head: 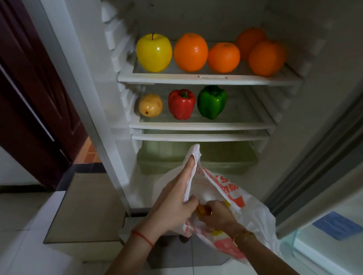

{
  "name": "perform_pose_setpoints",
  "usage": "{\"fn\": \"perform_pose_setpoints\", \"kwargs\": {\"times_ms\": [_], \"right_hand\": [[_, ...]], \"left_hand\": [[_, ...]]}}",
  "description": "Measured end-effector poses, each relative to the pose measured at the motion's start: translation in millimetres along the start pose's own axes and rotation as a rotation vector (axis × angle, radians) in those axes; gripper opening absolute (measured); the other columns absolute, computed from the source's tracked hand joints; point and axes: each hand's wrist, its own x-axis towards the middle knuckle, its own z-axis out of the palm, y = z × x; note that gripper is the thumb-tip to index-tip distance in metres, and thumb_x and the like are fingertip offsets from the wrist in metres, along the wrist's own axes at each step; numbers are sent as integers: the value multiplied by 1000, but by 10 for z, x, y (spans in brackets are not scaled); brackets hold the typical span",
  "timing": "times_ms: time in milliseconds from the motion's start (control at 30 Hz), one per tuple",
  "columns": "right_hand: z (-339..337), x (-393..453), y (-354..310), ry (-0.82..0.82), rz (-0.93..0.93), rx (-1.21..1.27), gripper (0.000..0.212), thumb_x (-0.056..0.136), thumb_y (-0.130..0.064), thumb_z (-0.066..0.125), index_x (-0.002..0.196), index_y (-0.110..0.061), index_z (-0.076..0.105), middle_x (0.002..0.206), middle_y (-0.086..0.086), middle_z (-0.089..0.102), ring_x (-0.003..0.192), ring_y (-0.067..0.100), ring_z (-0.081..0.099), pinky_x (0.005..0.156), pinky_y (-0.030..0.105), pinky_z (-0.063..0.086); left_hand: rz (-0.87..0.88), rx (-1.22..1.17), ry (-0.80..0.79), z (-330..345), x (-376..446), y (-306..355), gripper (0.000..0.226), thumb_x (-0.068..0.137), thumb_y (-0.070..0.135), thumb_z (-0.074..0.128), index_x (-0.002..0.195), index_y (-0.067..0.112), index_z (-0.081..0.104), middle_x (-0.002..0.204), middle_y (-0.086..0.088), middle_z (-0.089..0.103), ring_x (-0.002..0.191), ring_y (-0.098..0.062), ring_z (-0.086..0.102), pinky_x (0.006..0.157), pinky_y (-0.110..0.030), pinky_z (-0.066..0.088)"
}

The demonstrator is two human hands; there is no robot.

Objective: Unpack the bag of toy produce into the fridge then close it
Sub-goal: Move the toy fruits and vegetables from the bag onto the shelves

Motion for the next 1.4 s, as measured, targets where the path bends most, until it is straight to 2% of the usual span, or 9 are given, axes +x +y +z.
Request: {"fn": "perform_pose_setpoints", "kwargs": {"times_ms": [200,267,367,533,700,867,1000,1200,1400], "right_hand": [[-674,-617,-140,21,69,483,36,79,-36,77,96,-4,69,90,9,73,81,21,69,83,31,58],[-899,-916,-138,-1,57,707,30,81,-27,77,99,-3,72,91,9,74,80,17,69,81,27,58],[-1175,-1335,-63,42,49,997,31,82,-19,75,104,2,71,92,12,72,84,19,67,82,25,56],[-1308,-1776,508,344,198,1178,41,76,-17,76,101,13,66,87,20,70,80,26,66,75,25,59],[-1132,-2146,1180,455,451,1121,20,83,-11,74,93,6,71,80,15,68,71,19,64,70,22,59],[-998,-2072,1557,499,644,1052,17,82,-13,75,89,2,71,79,14,71,70,18,65,68,19,57],[-945,-1713,1718,471,716,918,19,77,-12,79,85,3,70,81,17,70,71,22,66,78,30,60],[-765,-1361,1762,361,780,693,31,77,-23,80,92,2,70,85,13,68,73,20,65,73,27,57],[-590,-1332,1735,290,808,427,39,84,-41,69,97,-4,67,87,9,61,77,19,54,71,24,39]], "left_hand": [[47,53,23,51,129,214,102,91,9,59,146,55,-13,148,8,36,102,-9,59,78,-25,58],[85,69,23,88,200,305,102,91,9,59,144,56,-15,147,10,36,99,-21,65,72,-28,59],[137,84,8,176,302,424,105,91,4,58,136,63,-17,148,16,27,117,-24,59,80,-24,55],[154,99,-37,346,437,528,102,92,5,59,142,53,-15,155,2,32,114,-11,55,79,-20,54],[152,74,-78,476,527,577,103,91,6,63,148,46,-13,158,1,27,123,-8,42,68,-8,49],[163,96,-77,554,555,596,107,89,10,67,148,47,-14,159,2,25,138,-27,40,88,-29,51],[146,100,-74,577,564,586,108,89,10,67,147,50,-15,158,1,28,135,-28,44,91,-37,52],[140,85,-50,540,518,561,108,89,10,67,145,53,-14,155,1,32,128,-18,48,91,-41,54],[143,52,-35,479,446,480,108,89,8,66,143,59,-13,153,4,35,125,-17,52,89,-39,57]]}}
